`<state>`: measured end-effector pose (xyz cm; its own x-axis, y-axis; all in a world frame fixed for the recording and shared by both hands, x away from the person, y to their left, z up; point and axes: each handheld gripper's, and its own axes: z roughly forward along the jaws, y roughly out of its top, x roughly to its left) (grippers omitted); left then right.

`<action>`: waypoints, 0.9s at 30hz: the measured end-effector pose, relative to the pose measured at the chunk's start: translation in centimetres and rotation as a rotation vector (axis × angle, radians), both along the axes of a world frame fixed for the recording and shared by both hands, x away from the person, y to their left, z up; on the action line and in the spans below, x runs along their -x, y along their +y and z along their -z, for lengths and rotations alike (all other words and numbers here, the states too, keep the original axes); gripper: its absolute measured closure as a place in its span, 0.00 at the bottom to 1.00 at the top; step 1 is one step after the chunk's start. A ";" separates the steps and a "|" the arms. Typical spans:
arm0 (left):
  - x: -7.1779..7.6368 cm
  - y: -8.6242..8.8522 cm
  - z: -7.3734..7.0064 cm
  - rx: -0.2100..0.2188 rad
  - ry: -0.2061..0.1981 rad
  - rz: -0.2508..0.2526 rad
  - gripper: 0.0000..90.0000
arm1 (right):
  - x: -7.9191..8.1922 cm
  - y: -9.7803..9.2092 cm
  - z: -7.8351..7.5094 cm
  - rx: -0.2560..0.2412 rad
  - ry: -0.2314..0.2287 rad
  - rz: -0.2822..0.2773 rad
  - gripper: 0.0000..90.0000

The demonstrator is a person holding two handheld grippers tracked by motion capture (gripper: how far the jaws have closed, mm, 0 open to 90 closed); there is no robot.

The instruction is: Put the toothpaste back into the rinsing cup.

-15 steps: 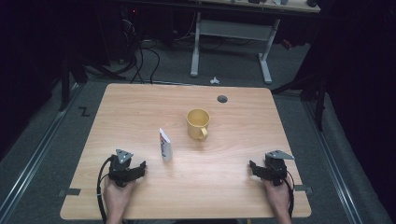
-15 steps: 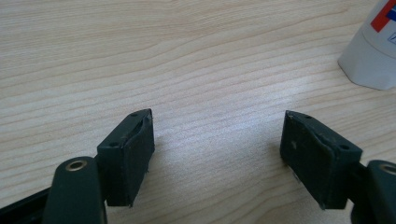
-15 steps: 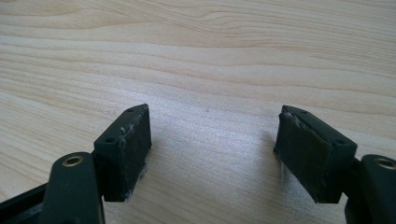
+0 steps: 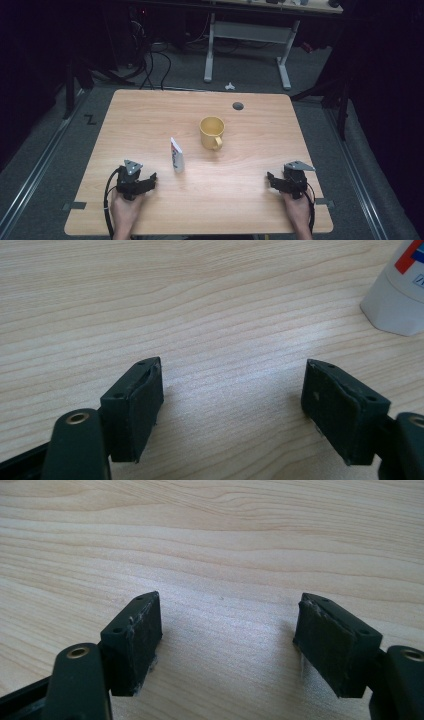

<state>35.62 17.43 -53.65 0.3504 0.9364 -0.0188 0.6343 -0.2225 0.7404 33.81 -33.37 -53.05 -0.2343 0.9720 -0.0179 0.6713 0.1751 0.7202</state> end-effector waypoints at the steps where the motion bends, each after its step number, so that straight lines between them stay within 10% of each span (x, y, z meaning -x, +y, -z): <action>1: 0.0 0.0 0.0 0.000 0.000 0.001 0.28 | 0.0 0.0 0.0 0.000 0.000 0.000 0.30; 27: -0.4 -0.2 -0.4 -0.011 0.037 0.012 0.26 | 0.0 0.0 0.0 0.000 0.000 0.001 0.30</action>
